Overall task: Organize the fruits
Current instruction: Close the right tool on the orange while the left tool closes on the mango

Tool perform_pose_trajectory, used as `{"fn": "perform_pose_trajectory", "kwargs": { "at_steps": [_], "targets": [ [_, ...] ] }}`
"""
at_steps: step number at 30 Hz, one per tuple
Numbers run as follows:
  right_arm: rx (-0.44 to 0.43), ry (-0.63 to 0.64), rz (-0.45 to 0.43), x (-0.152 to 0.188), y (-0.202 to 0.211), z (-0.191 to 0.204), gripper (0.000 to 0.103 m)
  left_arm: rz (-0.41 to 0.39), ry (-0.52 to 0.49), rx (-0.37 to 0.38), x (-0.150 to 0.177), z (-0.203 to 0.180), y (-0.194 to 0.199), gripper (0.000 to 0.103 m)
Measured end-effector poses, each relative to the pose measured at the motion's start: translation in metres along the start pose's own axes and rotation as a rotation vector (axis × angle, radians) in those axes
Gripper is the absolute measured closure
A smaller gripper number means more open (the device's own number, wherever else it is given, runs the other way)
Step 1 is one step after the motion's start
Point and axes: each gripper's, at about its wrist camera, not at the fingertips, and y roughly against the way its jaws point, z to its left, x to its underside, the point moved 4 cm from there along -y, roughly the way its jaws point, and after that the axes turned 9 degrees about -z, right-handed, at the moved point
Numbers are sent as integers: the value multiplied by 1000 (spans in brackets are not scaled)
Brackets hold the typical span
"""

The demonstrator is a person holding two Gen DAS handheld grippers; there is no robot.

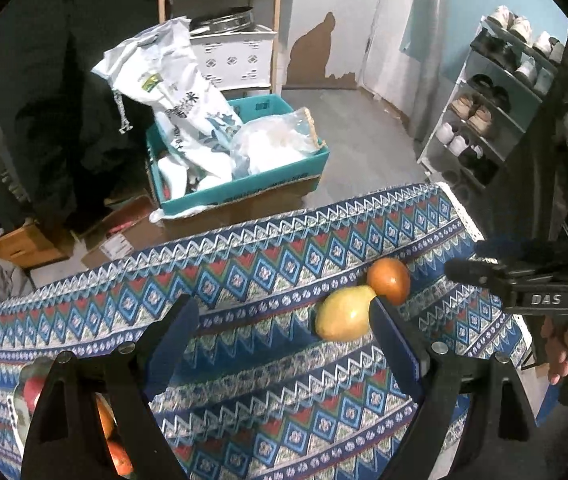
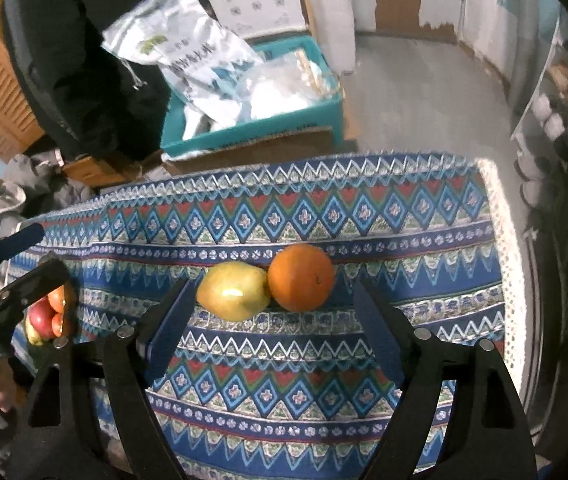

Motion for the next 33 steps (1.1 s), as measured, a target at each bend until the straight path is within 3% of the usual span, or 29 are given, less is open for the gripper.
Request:
{"fn": "perform_pose_trajectory", "kwargs": {
  "at_steps": [11, 28, 30, 33],
  "targets": [
    [27, -74, 129, 9, -68, -28, 21, 36, -55, 44, 4, -14, -58, 15],
    [-35, -178, 173, 22, -117, -43, 21, 124, 27, 78, 28, -1, -123, 15],
    [-48, -195, 175, 23, -118, -45, 22, 128, 42, 89, 28, 0, -126, 15],
    [-89, -227, 175, 25, -119, -46, 33, 135, 60, 109, 31, -2, -129, 15]
  ]
}}
